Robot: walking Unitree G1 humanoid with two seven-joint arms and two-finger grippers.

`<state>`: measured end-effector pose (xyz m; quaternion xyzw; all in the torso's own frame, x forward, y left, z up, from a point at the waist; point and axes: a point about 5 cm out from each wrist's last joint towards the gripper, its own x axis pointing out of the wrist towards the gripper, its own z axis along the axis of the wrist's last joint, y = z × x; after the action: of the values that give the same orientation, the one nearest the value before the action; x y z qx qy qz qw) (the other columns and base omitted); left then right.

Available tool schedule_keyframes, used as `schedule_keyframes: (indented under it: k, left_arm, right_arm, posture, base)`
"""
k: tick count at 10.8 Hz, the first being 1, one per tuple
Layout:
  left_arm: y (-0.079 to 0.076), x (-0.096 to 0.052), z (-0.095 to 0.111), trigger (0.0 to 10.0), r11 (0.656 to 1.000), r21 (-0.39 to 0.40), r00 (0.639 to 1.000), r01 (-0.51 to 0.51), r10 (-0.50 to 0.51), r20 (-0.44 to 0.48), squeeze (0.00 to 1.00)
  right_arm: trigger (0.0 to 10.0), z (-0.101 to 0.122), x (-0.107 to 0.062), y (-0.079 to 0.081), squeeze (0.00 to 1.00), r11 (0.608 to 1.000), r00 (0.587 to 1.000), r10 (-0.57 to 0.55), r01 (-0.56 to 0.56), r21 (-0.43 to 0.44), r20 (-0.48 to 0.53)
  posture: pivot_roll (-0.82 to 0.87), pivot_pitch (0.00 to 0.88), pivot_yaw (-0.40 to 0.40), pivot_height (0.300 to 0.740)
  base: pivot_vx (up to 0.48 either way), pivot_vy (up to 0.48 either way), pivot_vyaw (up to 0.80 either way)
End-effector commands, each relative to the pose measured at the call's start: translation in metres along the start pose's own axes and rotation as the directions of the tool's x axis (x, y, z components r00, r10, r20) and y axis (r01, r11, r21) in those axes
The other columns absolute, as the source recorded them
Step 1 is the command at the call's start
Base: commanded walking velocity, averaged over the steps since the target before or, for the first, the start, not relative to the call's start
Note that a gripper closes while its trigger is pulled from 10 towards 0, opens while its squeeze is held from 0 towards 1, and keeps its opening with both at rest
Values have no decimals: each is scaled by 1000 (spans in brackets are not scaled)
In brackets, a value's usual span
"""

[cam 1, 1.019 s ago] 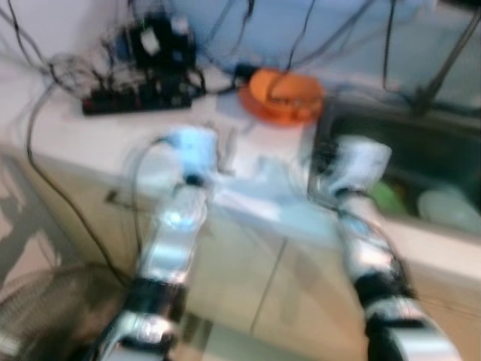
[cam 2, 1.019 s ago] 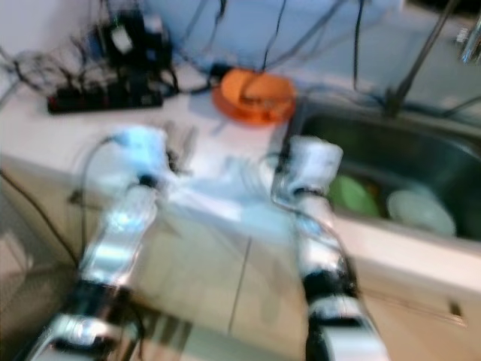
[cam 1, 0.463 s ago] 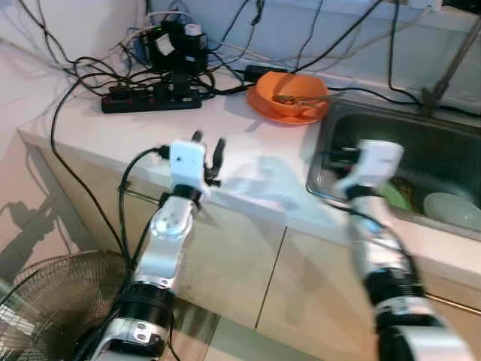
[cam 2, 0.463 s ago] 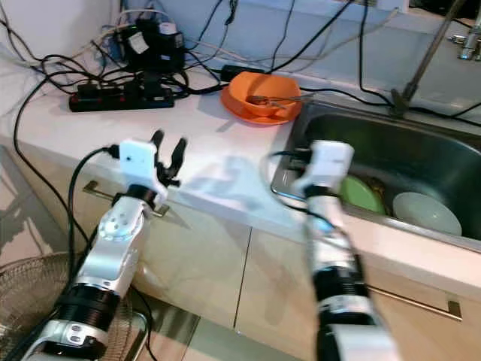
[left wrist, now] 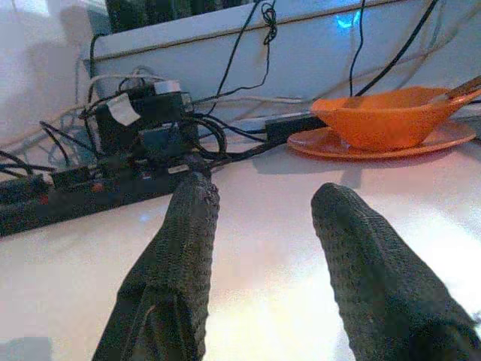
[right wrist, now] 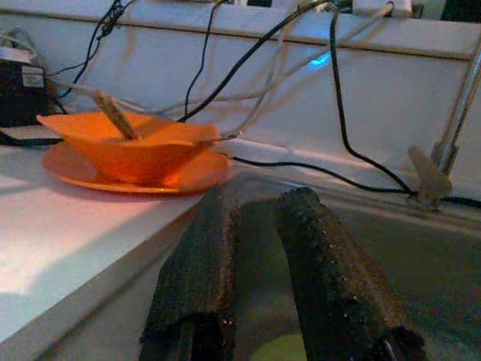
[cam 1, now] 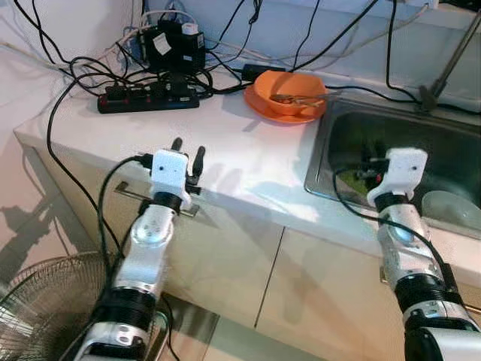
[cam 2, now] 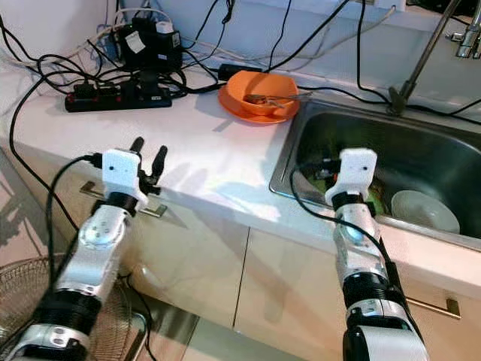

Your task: Kitchen organization

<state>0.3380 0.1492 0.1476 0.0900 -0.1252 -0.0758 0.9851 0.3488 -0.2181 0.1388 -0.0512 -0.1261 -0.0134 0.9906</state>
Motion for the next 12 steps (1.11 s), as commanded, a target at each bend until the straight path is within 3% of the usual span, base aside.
schedule_keyframes:
  k: [1,4,7,12]
  left_arm:
    - [-1,2,5,10000,999,30,1000,21,-22,21,0]
    - [13,-1,3,10000,993,109,998,56,-58,13,0]
    - [19,-5,-1,10000,997,6,996,-77,76,37,0]
    - [17,-6,-2,10000,996,31,996,-84,82,47,0]
  right_arm:
    - [10000,0,-2,-3,0,1000,1000,1,-1,-16,5]
    - [10000,-5,-9,-4,0,996,999,52,-52,-66,-7]
    - [10000,-4,-15,-4,0,1000,999,-3,4,-9,40]
    - [10000,-4,-15,-5,0,1000,999,-11,11,-7,41]
  posture:
    - [222,0,-21,740]
    - [229,0,-23,740]
    - [226,0,-21,740]
    - [222,0,-25,740]
  base:
    - [0,0,0]
    - [0,0,0]
    - [0,0,0]
    - [0,0,0]
